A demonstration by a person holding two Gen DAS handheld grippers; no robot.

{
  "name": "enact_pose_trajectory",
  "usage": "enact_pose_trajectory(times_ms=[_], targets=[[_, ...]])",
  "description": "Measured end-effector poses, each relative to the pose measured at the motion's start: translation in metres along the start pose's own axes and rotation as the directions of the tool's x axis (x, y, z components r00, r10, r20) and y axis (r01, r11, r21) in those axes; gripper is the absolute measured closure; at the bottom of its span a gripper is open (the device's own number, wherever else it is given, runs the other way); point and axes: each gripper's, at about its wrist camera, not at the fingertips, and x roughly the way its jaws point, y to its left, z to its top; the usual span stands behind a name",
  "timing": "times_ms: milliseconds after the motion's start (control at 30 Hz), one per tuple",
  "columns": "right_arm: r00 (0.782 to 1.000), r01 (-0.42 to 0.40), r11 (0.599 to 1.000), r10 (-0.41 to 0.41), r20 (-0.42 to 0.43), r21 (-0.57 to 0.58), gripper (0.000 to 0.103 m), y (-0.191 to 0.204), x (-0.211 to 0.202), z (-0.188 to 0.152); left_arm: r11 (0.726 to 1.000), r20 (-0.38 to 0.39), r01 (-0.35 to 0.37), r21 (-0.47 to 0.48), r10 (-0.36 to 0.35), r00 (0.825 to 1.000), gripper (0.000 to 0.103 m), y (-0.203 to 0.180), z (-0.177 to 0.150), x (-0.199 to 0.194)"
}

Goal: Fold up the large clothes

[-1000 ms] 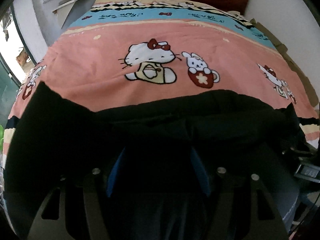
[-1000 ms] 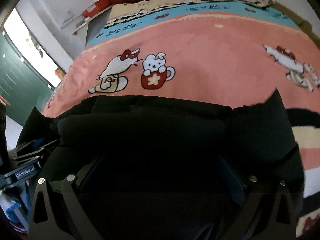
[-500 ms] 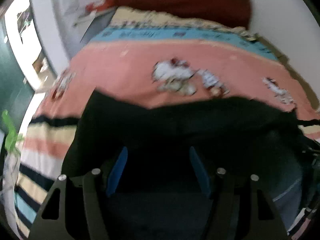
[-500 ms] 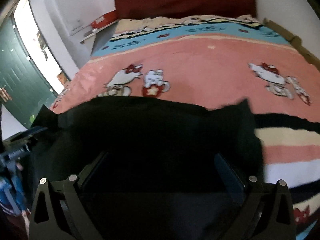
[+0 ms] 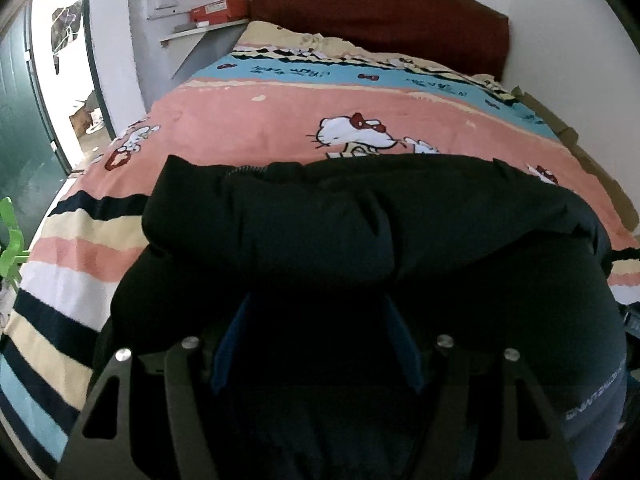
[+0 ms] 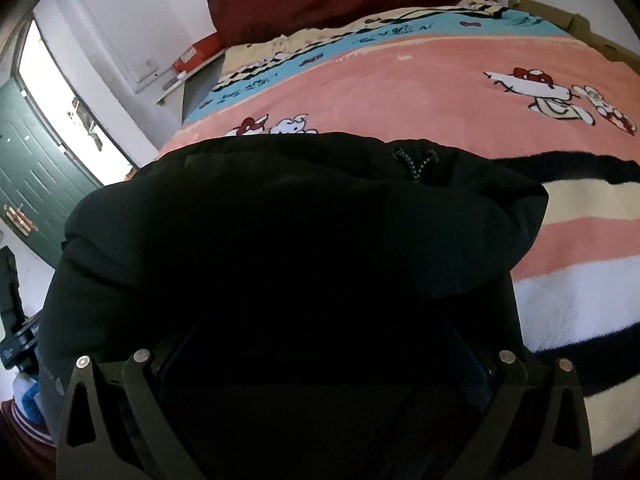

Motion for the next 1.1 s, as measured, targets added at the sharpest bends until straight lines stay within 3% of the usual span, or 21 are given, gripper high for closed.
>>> enact_pose_trajectory(times_ms=[133, 300, 400, 500, 733, 1100], targets=[[0.997, 0.071, 0.997, -0.071, -0.003, -0.021, 0.001, 0.012, -0.027, 0.002, 0.999, 0.066, -0.05, 0.008, 0.049, 0.997, 0.038, 0.008, -0.007, -0.036], [0.996, 0.052, 0.994, -0.045, 0.073, -0.092, 0.001, 0.022, -0.072, -0.016, 0.993, 0.105, -0.111, 0.031, 0.107, 0.989, 0.038, 0.016, -0.032, -0.061], [0.997, 0.064, 0.995, -0.06, 0.044, -0.08, 0.001, 0.011, -0.065, -0.026, 0.99, 0.101, -0.135, 0.043, 0.13, 0.986, 0.038, 0.017, -0.044, -0.055], [0.999, 0.019, 0.999, -0.019, 0.027, -0.028, 0.001, -0.006, -0.054, -0.034, 0.989, 0.132, -0.138, 0.046, 0.131, 0.982, 0.038, 0.016, -0.053, -0.052], [0.998, -0.038, 0.999, 0.038, 0.054, 0.004, 0.001, -0.019, -0.041, -0.046, 0.986, 0.188, -0.158, 0.06, 0.144, 0.972, 0.037, 0.011, -0.066, -0.048], [0.995, -0.074, 0.997, 0.072, 0.074, 0.022, 0.001, -0.027, -0.036, -0.052, 0.986, 0.213, -0.158, 0.051, 0.144, 0.966, 0.037, 0.011, -0.075, -0.046]])
